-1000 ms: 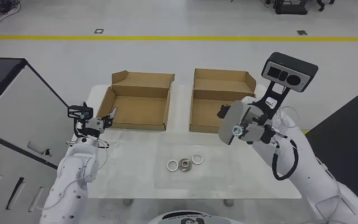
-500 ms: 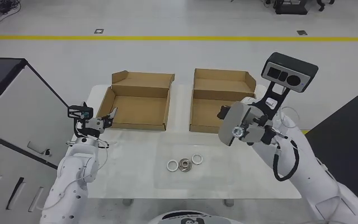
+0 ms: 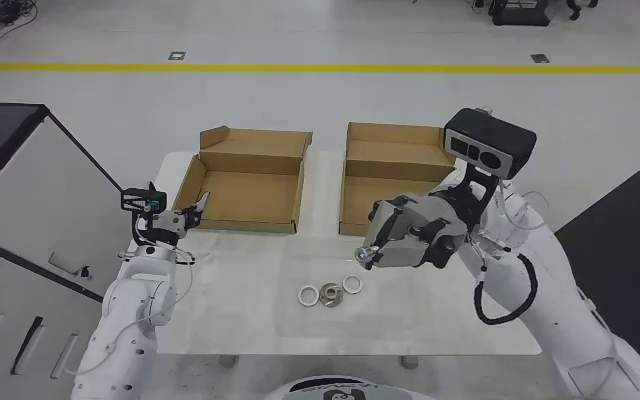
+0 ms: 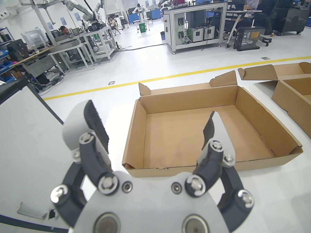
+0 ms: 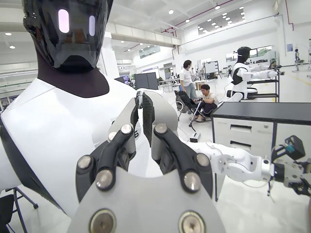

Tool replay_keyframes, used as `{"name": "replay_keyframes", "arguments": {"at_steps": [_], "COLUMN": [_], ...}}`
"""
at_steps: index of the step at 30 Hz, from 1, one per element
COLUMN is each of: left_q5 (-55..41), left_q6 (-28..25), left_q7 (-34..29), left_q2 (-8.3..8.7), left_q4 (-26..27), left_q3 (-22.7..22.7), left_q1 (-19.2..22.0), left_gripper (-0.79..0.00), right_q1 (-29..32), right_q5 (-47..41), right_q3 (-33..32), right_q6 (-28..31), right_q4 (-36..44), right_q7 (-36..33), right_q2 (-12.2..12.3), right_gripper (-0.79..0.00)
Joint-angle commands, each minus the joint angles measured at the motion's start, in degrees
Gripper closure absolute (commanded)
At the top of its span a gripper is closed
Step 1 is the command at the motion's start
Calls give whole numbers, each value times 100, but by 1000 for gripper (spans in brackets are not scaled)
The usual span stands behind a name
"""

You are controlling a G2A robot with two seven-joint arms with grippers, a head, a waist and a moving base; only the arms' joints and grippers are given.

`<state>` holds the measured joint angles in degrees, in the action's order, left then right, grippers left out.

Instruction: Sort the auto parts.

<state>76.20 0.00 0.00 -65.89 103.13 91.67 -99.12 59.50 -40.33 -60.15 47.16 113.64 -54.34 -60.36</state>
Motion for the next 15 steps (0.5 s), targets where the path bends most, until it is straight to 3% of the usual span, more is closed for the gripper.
{"name": "replay_keyframes", "arguments": {"at_steps": [1, 15], "left_q5": [0, 0], "left_q6": [0, 0], "left_q7": [0, 0], "left_q2": [0, 0], "left_q4": [0, 0], "left_q3": [0, 0], "left_q1": [0, 0], "left_gripper": [-785, -785], "right_q1": [6, 411], "right_q5": [-1, -1224], "right_q3": [-15, -200], "right_q6": [-55, 336], "right_q4": [20, 310], "right_q7": [-22, 57], "right_q2": [-5, -50], "right_gripper": [0, 0]}}
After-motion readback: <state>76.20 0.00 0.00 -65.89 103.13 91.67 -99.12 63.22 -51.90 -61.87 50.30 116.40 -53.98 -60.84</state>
